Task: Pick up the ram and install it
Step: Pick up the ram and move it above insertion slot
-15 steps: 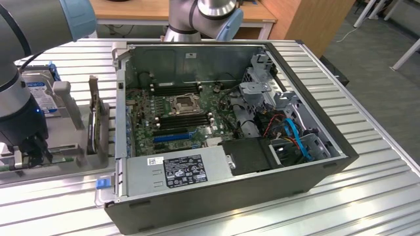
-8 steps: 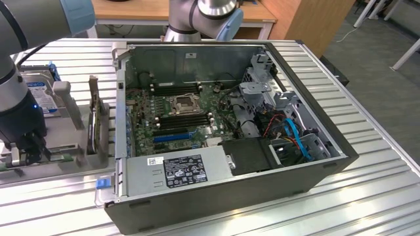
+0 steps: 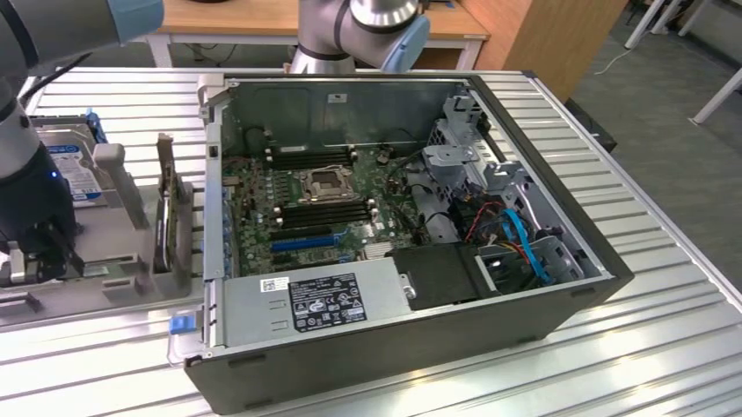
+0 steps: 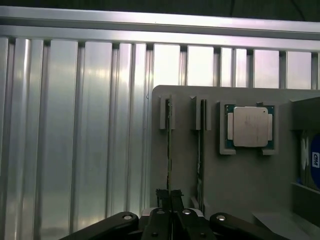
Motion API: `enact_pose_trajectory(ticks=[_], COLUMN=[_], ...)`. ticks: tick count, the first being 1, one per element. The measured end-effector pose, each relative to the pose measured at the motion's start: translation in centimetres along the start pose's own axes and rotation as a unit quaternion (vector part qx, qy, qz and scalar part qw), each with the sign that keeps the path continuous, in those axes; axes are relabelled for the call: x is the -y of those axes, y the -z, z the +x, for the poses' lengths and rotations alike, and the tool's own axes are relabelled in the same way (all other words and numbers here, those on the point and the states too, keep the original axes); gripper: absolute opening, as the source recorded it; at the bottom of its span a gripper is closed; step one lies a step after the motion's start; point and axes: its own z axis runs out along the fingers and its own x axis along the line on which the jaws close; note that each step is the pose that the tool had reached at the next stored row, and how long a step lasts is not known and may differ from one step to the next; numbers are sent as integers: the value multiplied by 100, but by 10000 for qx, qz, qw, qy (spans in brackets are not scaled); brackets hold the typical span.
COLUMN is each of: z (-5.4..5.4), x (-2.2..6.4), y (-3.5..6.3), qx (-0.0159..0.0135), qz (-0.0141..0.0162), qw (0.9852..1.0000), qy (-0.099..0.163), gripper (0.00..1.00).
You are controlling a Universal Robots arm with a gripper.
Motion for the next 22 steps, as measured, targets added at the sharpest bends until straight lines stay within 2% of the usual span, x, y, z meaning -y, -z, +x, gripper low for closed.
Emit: enact_pose_trajectory(ticks=[22], z=[-14], x=[-22], y=[609], qx=[0], qz=[0], qw=[10000], qy=[0], gripper=[11])
